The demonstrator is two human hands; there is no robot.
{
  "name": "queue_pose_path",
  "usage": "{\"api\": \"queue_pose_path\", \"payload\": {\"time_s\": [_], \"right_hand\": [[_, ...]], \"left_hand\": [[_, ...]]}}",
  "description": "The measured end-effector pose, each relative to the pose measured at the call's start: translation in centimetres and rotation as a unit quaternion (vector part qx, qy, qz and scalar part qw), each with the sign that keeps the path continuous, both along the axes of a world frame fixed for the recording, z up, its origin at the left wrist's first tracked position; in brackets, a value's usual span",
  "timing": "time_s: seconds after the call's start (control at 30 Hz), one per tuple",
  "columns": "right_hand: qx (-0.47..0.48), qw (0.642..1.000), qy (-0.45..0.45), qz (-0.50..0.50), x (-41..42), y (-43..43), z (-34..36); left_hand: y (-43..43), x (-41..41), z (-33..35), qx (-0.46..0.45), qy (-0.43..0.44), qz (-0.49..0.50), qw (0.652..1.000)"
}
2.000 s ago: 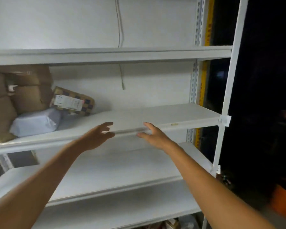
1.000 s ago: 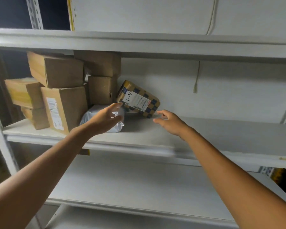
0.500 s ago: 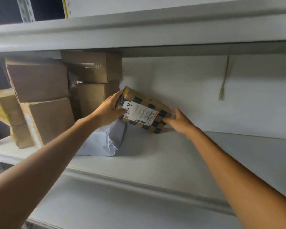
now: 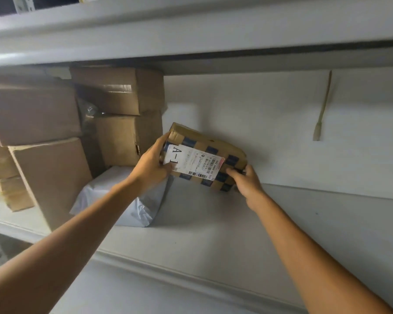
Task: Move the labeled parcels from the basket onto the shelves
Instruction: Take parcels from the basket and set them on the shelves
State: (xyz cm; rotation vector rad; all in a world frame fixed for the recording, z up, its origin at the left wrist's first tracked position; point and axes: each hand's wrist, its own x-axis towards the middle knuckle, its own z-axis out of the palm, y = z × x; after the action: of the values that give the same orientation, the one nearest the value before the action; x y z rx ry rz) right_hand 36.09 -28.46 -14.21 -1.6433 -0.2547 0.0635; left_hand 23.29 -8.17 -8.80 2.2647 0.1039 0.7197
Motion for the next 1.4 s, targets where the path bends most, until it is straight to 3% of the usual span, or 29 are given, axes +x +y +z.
{"api": "queue_pose_path", "payload": {"time_s": [0.37, 0.53, 0.7, 0.9, 1.17, 1.4], "right_hand": [[0.016, 0.984, -0.117, -0.132, -11.7, -10.9, 1.2], [0.000, 0.967, -0.123, -0.223, -19.0, -18.9, 0.2], [-0.003, 0.940, -0.114, -0.322, -26.3, -29.0, 0.4], [-0.017, 0.890, -0.119, -0.439, -36.1, -40.9, -1.1], [-0.034, 0.826, -0.089, -0.555, -51.4, -53.1, -6.1], [-0.016, 0.818, -0.045, -0.573, -63.5, -57.3, -12.1]], "left_hand": [[-7.1, -4.4, -0.3, -0.125, -0.050, -0.110, 0.985], [-15.2, -7.5, -1.9, -0.238, -0.049, -0.199, 0.949], [-25.7, -9.5, -1.6, -0.274, 0.000, -0.309, 0.911], [-38.9, -13.7, -3.2, -0.250, 0.041, -0.411, 0.876], [-54.1, -22.2, -8.5, -0.139, 0.065, -0.543, 0.825], [-61.6, -31.1, -15.4, -0.099, 0.124, -0.598, 0.785]]}}
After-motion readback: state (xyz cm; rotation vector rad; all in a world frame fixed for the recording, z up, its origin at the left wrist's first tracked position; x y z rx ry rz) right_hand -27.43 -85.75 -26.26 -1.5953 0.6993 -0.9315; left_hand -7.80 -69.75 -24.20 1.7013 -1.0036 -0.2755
